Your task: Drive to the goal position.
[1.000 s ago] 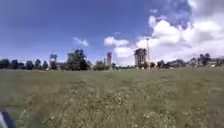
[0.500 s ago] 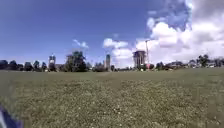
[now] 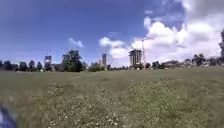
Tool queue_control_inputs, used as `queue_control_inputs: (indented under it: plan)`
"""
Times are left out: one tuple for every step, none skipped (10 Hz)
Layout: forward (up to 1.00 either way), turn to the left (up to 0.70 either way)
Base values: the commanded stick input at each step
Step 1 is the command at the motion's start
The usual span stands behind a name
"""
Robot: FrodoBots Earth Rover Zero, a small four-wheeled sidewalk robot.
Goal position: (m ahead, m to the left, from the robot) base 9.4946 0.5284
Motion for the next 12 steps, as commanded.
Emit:
queue_control_inputs:
  plan:
    - [0.70,0.00]
    - [0.70,0.00]
    - [0.70,0.00]
    - [0.70,0.00]
    - [0.70,0.00]
    - [0.70,0.00]
    - [0.70,0.00]
    - [0.70,0.00]
    - [0.70,0.00]
    - [0.70,0.00]
    - [0.70,0.00]
    - [0.70,0.00]
